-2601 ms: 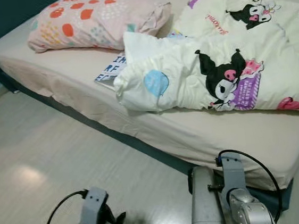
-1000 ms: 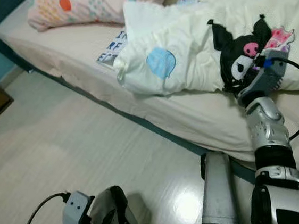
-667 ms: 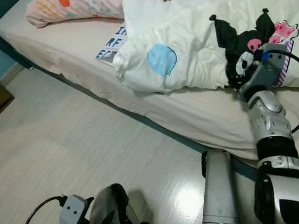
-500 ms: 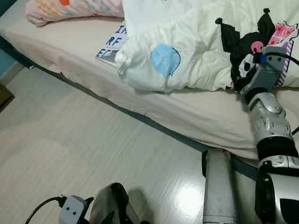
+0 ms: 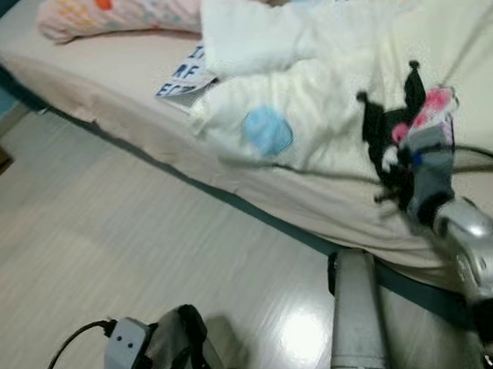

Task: Clean up the room

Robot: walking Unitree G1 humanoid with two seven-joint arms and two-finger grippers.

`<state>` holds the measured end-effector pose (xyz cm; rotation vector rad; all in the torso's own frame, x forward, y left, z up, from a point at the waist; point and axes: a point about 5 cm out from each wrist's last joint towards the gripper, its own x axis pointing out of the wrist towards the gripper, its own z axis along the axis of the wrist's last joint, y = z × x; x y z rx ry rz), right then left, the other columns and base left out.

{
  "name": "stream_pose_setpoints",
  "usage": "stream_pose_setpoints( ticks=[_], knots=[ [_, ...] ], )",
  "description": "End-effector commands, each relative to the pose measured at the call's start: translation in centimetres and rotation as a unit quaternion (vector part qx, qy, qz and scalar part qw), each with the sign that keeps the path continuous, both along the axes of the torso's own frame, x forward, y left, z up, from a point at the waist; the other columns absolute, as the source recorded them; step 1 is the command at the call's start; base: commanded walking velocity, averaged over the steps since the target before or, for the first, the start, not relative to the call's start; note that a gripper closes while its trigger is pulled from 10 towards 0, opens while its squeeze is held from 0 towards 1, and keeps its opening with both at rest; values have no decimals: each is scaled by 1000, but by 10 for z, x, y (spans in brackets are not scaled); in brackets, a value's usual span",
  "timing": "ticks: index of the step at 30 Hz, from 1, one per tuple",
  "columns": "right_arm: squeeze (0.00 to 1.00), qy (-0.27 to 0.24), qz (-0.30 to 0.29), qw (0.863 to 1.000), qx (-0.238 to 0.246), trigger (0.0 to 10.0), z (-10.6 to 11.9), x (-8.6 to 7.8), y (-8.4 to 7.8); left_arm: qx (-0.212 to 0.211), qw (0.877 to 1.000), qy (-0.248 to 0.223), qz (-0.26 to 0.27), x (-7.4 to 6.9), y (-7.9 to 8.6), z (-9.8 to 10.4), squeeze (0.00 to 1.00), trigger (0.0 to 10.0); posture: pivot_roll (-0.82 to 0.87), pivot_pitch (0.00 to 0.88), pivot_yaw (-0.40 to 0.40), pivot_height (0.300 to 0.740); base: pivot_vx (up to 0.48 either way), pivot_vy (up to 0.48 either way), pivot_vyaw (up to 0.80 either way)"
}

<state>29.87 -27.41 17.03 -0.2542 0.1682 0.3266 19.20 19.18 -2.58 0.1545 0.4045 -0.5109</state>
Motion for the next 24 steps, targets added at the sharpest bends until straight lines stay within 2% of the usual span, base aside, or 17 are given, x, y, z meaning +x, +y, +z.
stream_pose_setpoints(
  ticks=[1,2,5,6,7,9,10,11,12,13,14,16,17,18,19,20,24],
  knots=[
    [0,98,92,991,12,0,-36,-21,27,34,980,197,-6,-68,1,-53,0,10000,-35,369,117,429,0,0,0],
    [0,98,92,991,12,0,-36,-21,27,34,980,197,-6,-68,1,-53,0,10000,-35,369,117,429,0,0,0],
    [0,209,127,969,-30,0,-67,-60,32,39,976,213,5,-66,-4,-59,0,10000,-98,326,89,429,0,0,0],
    [0,209,127,969,-30,0,-67,-60,32,39,976,213,5,-66,-4,-59,0,10000,-98,326,89,429,0,0,0],
    [0,243,124,961,-41,235,-79,-69,34,40,975,219,8,-65,-6,-60,0,10000,-111,315,83,429,0,0,0],
    [0,243,124,961,-41,235,-79,-69,34,40,975,219,8,-65,-6,-60,0,10000,-111,315,83,429,0,0,0],
    [0,271,119,954,-48,10000,-87,-77,37,41,974,223,11,-64,-8,-62,0,10000,-113,312,81,429,0,0,0],
    [0,271,119,954,-48,10000,-87,-77,37,41,974,223,11,-64,-8,-62,0,10000,-113,312,81,429,0,0,0],
    [0,308,128,941,-50,10000,-100,-88,44,41,973,225,15,-61,-12,-63,0,10000,-133,287,67,429,0,0,0],
    [0,308,128,941,-50,10000,-100,-88,44,41,973,225,15,-61,-12,-63,0,10000,-133,287,67,429,0,0,0],
    [0,346,126,928,-60,10000,-111,-99,47,40,973,227,18,-58,-16,-63,0,10000,-144,276,60,429,0,0,0],
    [0,346,126,928,-60,10000,-111,-99,47,40,973,227,18,-58,-16,-63,0,10000,-144,276,60,429,0,0,0],
    [0,370,107,921,-67,10000,-120,-104,47,40,973,227,21,-55,-19,-64,0,10000,-150,269,56,429,0,0,0],
    [416,379,76,919,-71,10000,-126,-104,44,39,973,227,22,-53,-22,-64,0,10000,-158,268,54,429,0,0,0],
    [416,379,76,919,-71,10000,-126,-104,44,39,973,227,22,-53,-22,-64,0,10000,-158,268,54,429,0,0,0],
    [1000,377,55,922,-69,10000,-128,-103,42,38,973,227,23,-51,-24,-64,0,10000,-163,262,52,429,0,0,0],
    [1000,356,32,934,-31,10000,-124,-98,45,37,973,227,24,-49,-27,-64,0,10000,-172,260,53,429,0,0,0]
  ],
)
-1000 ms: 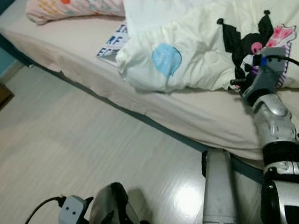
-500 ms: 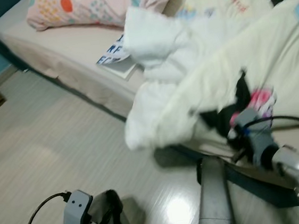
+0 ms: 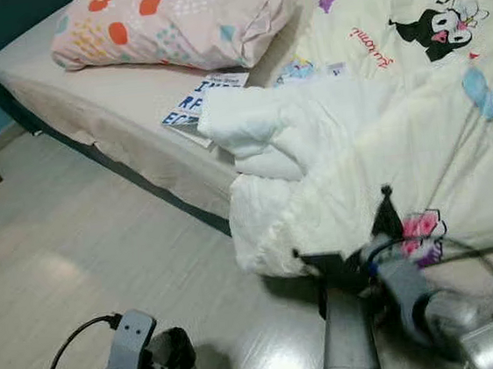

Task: Clean up the room

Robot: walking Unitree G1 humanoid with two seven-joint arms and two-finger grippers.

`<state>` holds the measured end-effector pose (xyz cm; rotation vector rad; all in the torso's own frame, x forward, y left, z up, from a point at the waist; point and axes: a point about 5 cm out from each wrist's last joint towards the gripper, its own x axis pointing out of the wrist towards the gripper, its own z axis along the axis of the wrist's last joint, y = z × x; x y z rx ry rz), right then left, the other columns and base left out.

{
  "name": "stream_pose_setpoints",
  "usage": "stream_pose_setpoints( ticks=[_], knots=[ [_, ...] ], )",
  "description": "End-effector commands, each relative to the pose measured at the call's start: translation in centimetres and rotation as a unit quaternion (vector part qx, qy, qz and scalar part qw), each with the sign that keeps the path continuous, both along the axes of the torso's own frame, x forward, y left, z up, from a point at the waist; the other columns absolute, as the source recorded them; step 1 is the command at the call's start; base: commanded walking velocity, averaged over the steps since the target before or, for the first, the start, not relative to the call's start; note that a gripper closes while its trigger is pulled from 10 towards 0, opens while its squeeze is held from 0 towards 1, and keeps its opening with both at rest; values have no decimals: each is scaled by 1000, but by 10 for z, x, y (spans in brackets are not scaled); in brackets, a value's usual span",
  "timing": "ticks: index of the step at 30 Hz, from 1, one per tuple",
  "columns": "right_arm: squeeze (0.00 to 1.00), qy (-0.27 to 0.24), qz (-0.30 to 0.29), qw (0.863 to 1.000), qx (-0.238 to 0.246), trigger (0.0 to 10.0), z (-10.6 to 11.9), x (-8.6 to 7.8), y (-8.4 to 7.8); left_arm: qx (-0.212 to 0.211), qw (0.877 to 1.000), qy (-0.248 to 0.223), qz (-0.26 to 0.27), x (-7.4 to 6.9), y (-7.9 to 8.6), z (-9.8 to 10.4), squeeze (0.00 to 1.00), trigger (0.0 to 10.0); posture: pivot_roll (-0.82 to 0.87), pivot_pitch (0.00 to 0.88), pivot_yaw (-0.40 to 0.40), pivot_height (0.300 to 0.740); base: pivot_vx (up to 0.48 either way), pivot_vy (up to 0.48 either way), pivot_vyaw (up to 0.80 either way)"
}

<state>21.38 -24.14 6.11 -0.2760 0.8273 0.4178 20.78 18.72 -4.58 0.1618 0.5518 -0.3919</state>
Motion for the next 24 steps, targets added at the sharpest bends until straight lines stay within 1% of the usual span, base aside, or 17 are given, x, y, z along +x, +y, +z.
stream_pose_setpoints(
  ticks=[1,3,6,8,9,12,13,14,15,17,18,19,20,21,22,23,24],
  knots=[
    [1000,40,8,998,53,10000,-13,-13,14,-7,986,166,-29,-64,-23,-44,0,10000,-177,257,53,429,0,0,0],
    [1000,38,26,996,79,10000,-7,-15,19,-6,986,166,-28,-63,-24,-44,0,10000,-183,253,52,429,0,0,0],
    [1000,36,36,995,91,10000,-4,-16,21,-6,986,167,-28,-63,-24,-44,0,10000,-183,253,52,429,0,0,0],
    [1000,32,55,992,108,10000,1,-19,25,-6,986,167,-28,-62,-24,-44,0,10000,-185,247,50,429,0,0,0],
    [1000,22,93,986,139,10000,11,-23,32,-6,986,166,-25,-60,-25,-44,0,10000,-188,240,46,429,0,0,0],
    [1000,22,93,986,139,10000,11,-23,32,-6,986,166,-25,-60,-25,-44,0,10000,-188,240,46,429,0,0,0],
    [1000,8,125,976,178,10000,24,-26,39,-6,986,165,-24,-58,-26,-44,0,10000,-190,234,44,429,0,0,0],
    [1000,8,125,976,178,10000,24,-26,39,-6,986,165,-24,-58,-26,-44,0,10000,-190,234,44,429,0,0,0],
    [1000,-15,157,963,220,10000,41,-27,45,-6,986,164,-21,-56,-27,-43,0,10000,-198,221,40,429,0,0,0],
    [1000,-15,157,963,220,10000,41,-27,45,-6,986,164,-21,-56,-27,-43,0,10000,-198,221,40,429,0,0,0],
    [1000,-54,173,944,276,10000,63,-23,51,-6,986,164,-19,-55,-29,-43,0,10000,-201,213,38,429,0,0,0],
    [1000,-101,172,925,323,10000,84,-16,53,-6,986,165,-18,-54,-30,-43,0,10000,-201,211,36,429,0,0,0],
    [1000,-139,165,911,352,10000,99,-10,51,-6,986,165,-17,-53,-31,-43,0,10000,-201,211,36,429,0,0,0],
    [1000,-176,147,901,368,10000,110,-1,48,-7,986,166,-16,-53,-31,-43,0,10000,-204,206,39,429,0,0,0],
    [1000,-176,147,901,368,10000,110,-1,48,-7,986,166,-16,-53,-31,-43,0,10000,-204,206,39,429,0,0,0],
    [1000,-213,115,897,371,10000,118,11,41,-6,986,165,-16,-52,-32,-43,0,10000,-202,205,40,429,0,0,0],
    [1000,-213,115,897,371,10000,118,11,41,-6,986,165,-16,-52,-32,-43,0,10000,-202,205,40,429,0,0,0]
  ],
)
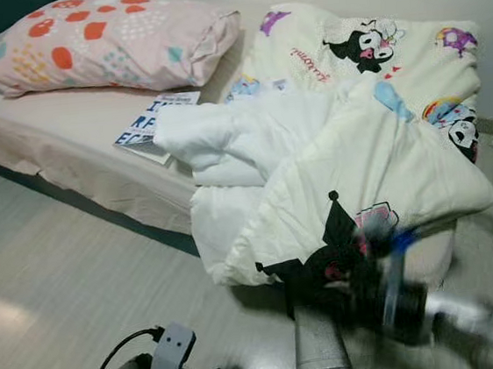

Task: Clean up the room

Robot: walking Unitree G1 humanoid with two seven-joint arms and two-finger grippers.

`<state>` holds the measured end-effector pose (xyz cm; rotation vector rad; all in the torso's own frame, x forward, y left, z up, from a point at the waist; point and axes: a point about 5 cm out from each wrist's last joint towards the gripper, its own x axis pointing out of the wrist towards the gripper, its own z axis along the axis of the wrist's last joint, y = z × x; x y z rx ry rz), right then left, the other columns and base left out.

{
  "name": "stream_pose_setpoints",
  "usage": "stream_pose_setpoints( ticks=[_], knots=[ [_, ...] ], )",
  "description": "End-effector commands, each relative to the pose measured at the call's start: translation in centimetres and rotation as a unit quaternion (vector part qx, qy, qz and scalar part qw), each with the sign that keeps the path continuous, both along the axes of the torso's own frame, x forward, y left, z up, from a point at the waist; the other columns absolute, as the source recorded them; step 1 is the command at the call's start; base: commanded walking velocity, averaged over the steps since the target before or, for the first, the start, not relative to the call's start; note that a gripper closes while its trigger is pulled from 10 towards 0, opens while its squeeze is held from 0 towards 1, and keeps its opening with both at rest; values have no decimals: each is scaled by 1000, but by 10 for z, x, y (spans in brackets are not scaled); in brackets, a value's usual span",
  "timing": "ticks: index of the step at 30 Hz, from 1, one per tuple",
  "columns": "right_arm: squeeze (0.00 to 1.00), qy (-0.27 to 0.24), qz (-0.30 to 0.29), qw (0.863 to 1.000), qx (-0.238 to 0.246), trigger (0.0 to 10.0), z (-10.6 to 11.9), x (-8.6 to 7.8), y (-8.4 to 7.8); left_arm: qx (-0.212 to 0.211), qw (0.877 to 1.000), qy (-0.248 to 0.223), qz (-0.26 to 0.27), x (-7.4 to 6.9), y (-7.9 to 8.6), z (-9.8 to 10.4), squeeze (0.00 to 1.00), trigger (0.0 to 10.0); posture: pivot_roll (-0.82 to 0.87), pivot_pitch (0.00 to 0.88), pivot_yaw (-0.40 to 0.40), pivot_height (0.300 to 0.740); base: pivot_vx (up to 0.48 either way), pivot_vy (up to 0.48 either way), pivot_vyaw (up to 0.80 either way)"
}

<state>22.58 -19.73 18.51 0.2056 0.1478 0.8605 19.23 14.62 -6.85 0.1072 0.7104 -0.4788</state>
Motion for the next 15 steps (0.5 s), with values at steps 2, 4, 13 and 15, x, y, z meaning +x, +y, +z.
stream_pose_setpoints(
  ticks=[2,4,13,15],
  knots=[
    [1000,-3,-52,998,21,10000,-1,9,-9,17,997,78,12,-36,9,-20,0,10000,-199,207,44,429,0,0,0],
    [1000,-3,-52,998,21,10000,-1,9,-9,17,997,78,12,-36,9,-20,0,10000,-199,207,44,429,0,0,0],
    [0,-44,-365,920,-132,10000,2,106,-51,-50,991,-10,122,22,21,10,0,10000,-150,225,58,429,0,0,0],
    [0,-46,-379,912,-151,10000,3,112,-55,-57,990,-24,128,28,22,15,0,10000,-143,227,58,429,0,0,0]
  ],
)
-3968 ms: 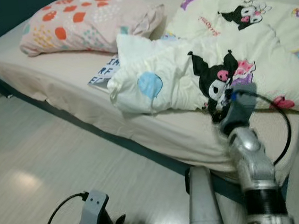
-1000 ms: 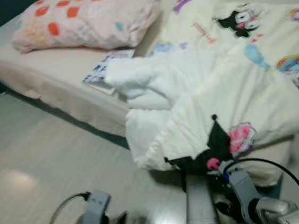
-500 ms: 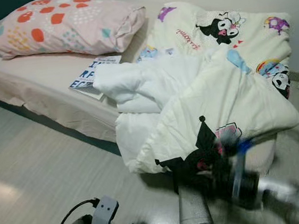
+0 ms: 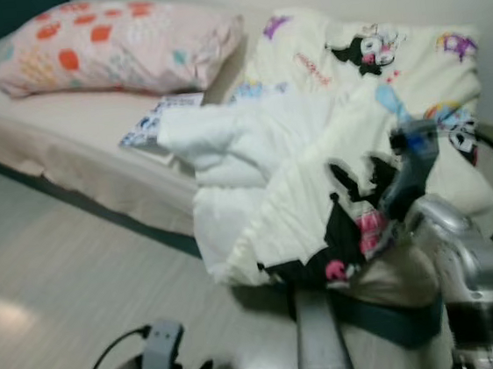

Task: Clean up the room

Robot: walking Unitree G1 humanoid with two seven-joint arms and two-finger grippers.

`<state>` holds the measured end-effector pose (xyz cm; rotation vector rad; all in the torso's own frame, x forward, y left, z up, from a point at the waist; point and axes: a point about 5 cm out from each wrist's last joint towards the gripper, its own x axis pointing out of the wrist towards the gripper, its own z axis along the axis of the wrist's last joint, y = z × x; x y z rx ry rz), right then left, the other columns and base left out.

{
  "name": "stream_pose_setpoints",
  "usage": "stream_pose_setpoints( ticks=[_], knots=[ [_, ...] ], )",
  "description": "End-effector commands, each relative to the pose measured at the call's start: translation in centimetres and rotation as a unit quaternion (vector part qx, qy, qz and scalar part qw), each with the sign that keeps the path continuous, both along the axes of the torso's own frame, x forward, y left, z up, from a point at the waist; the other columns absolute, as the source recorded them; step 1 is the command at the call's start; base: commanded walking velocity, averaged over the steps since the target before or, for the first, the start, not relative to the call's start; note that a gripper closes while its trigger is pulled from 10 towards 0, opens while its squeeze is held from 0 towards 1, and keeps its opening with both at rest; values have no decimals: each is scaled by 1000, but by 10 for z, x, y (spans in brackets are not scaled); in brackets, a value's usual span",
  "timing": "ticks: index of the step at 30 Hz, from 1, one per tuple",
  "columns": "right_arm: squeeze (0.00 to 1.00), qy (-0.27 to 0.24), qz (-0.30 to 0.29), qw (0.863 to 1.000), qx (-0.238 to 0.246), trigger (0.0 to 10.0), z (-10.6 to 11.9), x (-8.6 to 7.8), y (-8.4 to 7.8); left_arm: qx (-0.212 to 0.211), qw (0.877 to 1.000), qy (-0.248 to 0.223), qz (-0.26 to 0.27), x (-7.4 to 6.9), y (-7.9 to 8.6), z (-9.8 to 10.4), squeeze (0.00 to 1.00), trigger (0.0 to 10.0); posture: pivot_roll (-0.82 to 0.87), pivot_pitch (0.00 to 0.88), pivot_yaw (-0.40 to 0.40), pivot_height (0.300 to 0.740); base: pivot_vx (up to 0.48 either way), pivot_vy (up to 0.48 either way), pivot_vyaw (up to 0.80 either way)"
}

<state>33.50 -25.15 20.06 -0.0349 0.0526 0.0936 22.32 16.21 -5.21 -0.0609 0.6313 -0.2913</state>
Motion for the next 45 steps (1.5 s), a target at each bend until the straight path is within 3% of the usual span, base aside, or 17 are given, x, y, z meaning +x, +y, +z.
stream_pose_setpoints(
  ticks=[1,3,6,7,12,16,21,24,31,34,36,37,38,40,42,44,45],
  knots=[
    [0,22,-15,999,-22,10000,-12,3,-1,-5,1000,4,13,-3,6,-1,0,10000,-143,227,58,429,0,0,0],
    [0,11,-35,998,-50,10000,-4,16,-6,-25,998,-53,33,19,10,17,0,10000,-110,239,58,429,0,0,0],
    [0,7,-39,998,-49,10000,-1,19,-7,-33,996,-72,40,26,12,24,0,10000,-110,239,58,429,0,0,0],
    [0,-2,-39,998,-50,10000,4,24,-6,-46,986,-150,52,51,20,52,0,10000,-79,259,65,429,0,0,0],
    [0,-4,-39,998,-50,10000,4,26,-6,-49,982,-176,54,58,24,63,0,10000,-77,260,66,429,0,0,0],
    [0,-27,-41,995,-91,10000,20,41,-4,-61,967,-241,53,74,29,92,0,10000,-57,293,74,429,0,0,0],
    [0,-39,-67,988,-133,10000,32,54,-8,-63,965,-250,38,73,25,94,0,10000,-43,302,74,429,0,0,0],
    [0,-41,-97,977,-187,10000,43,61,-18,-66,968,-243,18,59,18,86,0,10000,-13,320,68,429,0,0,0],
    [0,-41,-92,974,-201,10000,49,62,-23,-70,969,-234,17,46,17,80,0,10000,0,332,66,429,0,0,0],
    [0,58,-98,954,-277,10000,25,56,-40,-78,971,-227,10,40,11,77,0,10000,0,338,64,429,0,0,0],
    [0,93,-92,943,-305,10000,17,52,-47,-82,971,-224,8,39,8,76,0,10000,-9,338,64,429,0,0,0],
    [0,93,-92,943,-305,10000,17,52,-47,-82,971,-224,8,39,8,76,0,10000,-9,338,64,429,0,0,0],
    [0,136,-81,933,-323,10000,7,46,-55,-86,972,-220,3,38,4,75,0,10000,-16,336,61,429,0,0,0],
    [0,136,-81,933,-323,10000,7,46,-55,-86,972,-220,3,38,4,75,0,10000,-16,336,61,429,0,0,0],
    [0,199,-57,918,-338,10000,-4,37,-68,-93,972,-215,-3,37,-2,73,0,10000,-39,331,59,429,0,0,0],
    [0,199,-57,918,-338,10000,-4,37,-68,-93,972,-215,-3,37,-2,73,0,10000,-39,331,59,429,0,0,0],
    [0,244,-28,900,-359,10000,-8,29,-78,-97,973,-209,-6,36,-7,72,0,10000,-54,323,54,429,0,0,0]
  ],
)
